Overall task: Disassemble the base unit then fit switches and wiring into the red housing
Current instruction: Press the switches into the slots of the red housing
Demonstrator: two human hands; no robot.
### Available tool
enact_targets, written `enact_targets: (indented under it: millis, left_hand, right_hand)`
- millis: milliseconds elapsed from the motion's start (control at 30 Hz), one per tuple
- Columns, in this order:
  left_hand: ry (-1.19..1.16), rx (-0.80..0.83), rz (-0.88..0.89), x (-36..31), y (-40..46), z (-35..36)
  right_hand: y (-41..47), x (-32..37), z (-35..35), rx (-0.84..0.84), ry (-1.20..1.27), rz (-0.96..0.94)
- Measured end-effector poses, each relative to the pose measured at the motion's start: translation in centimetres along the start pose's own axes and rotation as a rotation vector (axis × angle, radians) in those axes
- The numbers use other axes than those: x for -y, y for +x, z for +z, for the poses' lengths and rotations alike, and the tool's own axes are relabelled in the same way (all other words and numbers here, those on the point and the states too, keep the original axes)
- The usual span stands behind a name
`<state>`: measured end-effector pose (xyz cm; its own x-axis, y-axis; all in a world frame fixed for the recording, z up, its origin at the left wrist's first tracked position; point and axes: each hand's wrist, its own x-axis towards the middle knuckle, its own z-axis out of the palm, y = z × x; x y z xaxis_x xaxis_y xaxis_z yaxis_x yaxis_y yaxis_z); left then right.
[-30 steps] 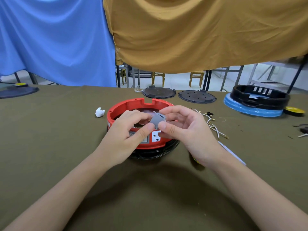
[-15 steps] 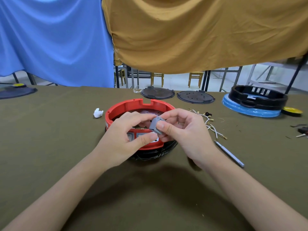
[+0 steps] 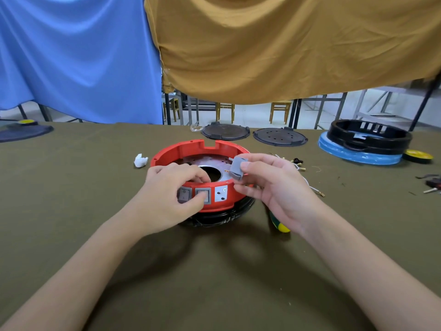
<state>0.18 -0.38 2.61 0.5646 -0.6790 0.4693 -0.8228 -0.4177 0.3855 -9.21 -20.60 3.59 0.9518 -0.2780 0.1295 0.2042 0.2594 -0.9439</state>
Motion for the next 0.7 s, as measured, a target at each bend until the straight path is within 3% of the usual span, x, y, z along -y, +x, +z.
enact_targets:
  millis: [167,433,700]
  left_hand:
    - [-0.024,-0.005,0.020,-0.02,0.13,-0.14]
    - [0.011,-0.032,0.016,-0.36,0.10,0.11]
    - [0.008,-0.039,0.038,-0.44,0.13,0.18]
  right_hand:
    - [-0.16,0.38,-0.23,0.013,-0.187,-0.016]
    - [-0.66,0.70,-0.58,0.213,-0.573,-0.091]
    - [-0.58,0.34,-0.34,0.153,-0.695,-0.184]
